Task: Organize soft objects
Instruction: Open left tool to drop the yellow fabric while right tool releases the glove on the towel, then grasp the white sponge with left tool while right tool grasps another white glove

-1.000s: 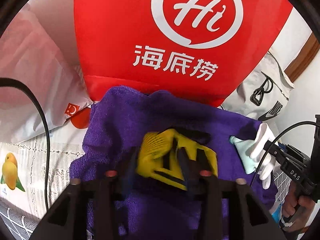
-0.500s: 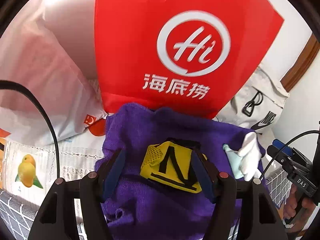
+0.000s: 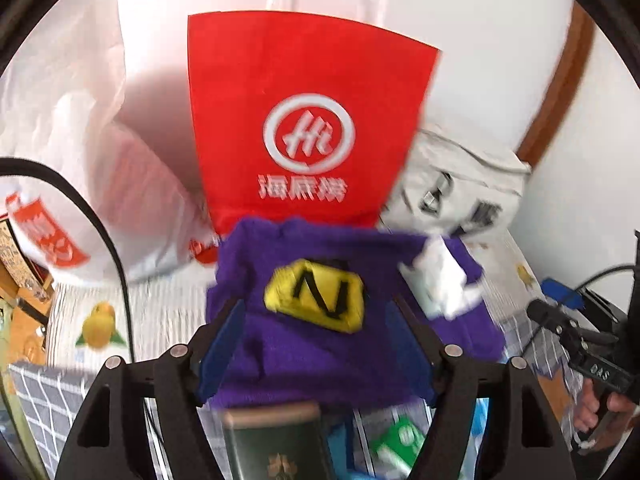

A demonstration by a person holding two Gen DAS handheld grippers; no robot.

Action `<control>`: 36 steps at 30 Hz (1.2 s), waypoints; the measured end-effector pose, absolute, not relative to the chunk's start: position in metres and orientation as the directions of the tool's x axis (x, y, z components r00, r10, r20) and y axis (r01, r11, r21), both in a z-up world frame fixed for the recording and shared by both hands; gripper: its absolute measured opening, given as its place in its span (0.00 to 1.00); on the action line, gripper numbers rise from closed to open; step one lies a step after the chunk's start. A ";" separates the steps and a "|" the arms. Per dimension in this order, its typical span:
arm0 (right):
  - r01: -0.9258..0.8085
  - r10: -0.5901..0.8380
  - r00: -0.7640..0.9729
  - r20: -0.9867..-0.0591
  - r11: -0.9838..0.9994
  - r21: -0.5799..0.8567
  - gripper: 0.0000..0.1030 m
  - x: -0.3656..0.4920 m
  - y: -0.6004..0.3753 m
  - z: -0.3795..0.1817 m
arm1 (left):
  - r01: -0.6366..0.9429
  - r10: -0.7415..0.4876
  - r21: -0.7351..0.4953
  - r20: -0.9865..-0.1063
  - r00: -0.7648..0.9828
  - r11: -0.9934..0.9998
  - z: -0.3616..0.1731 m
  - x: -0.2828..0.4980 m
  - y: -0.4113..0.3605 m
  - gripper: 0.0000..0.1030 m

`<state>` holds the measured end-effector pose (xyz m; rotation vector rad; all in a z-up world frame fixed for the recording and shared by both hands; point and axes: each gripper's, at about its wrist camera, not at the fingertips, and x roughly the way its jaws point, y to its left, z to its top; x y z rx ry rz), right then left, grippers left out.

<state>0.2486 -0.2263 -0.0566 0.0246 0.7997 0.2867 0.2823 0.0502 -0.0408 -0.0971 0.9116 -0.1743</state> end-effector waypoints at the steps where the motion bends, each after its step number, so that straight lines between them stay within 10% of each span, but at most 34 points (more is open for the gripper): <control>1: -0.249 0.278 0.657 -0.701 0.957 0.147 0.61 0.240 -0.227 -0.057 | 0.119 -0.204 -0.165 -0.781 0.590 0.979 -0.041 0.271 0.050 0.76; 15: -0.275 0.337 0.622 -0.707 0.939 0.205 0.70 0.131 -0.229 -0.072 | 0.185 -0.208 -0.131 -0.843 0.496 0.974 -0.117 0.113 0.046 0.85; 36: -0.281 0.332 0.507 -0.795 0.936 0.212 0.70 0.041 -0.223 -0.134 | 0.136 -0.146 -0.087 -0.842 0.519 0.987 -0.147 0.094 0.047 0.77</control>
